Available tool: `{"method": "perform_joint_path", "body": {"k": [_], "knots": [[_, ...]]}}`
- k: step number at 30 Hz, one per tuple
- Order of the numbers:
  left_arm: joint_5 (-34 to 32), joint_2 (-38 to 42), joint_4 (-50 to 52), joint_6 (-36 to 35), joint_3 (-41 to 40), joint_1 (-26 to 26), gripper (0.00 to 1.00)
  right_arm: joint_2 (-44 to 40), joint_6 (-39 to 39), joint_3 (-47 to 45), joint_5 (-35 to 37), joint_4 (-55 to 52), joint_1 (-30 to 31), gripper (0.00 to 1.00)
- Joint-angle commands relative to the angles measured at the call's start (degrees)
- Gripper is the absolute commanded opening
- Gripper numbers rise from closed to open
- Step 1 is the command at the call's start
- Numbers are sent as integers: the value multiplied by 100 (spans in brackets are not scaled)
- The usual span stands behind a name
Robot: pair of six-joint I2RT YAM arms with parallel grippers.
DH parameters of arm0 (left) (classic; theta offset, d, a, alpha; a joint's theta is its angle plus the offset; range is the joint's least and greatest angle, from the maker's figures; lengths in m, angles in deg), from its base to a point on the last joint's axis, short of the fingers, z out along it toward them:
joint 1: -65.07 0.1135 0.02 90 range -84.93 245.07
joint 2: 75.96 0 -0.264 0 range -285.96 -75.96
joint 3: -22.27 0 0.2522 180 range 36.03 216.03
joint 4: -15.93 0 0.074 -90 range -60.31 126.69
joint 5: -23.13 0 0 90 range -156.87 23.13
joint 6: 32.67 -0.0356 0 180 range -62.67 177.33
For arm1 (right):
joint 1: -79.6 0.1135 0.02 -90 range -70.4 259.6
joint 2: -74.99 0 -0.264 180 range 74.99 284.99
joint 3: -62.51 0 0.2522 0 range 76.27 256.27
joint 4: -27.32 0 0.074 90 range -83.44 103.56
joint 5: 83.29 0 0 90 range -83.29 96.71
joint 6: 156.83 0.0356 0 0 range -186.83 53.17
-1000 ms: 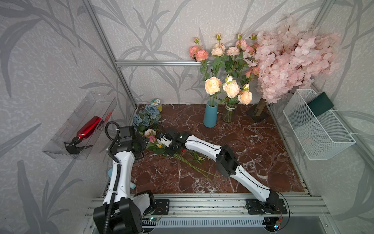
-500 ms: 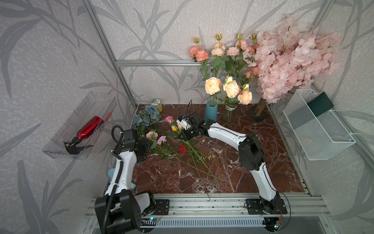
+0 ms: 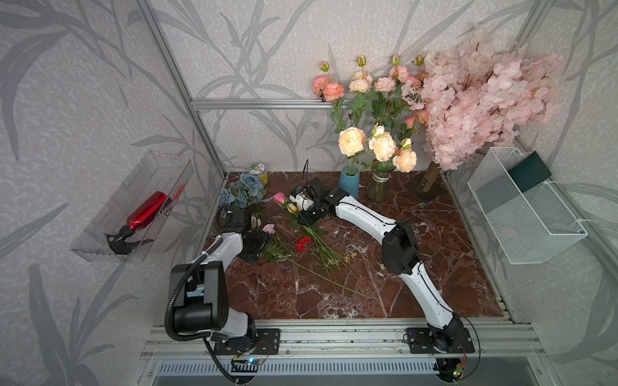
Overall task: Place the pink flowers into the vase
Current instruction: Place the flower at the center of the board, then pick up the flower at the center of the board.
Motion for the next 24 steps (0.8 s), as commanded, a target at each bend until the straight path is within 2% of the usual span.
{"method": "perform_joint_path", "body": {"k": [1, 6, 9, 16, 20, 24], "knots": [[-331, -112, -168, 66, 292, -51, 78, -244, -174, -111, 265, -278, 31, 31], [-412, -428, -313, 42, 562, -156, 70, -911, -160, -981, 281, 237, 79, 31], [-546, -604, -283, 51, 694, -226, 62, -1231, -94, -1445, 300, 525, 84, 30], [-788, -944, 135, 54, 902, -396, 48, -1622, -36, -2034, 471, 839, 36, 29], [-968, -1025, 383, 28, 961, -476, 37, -1719, 21, -2159, 437, 920, -4, 28], [-1050, -1098, 497, -6, 1063, -537, 18, -1809, 77, -2269, 369, 1015, -4, 27]]}}
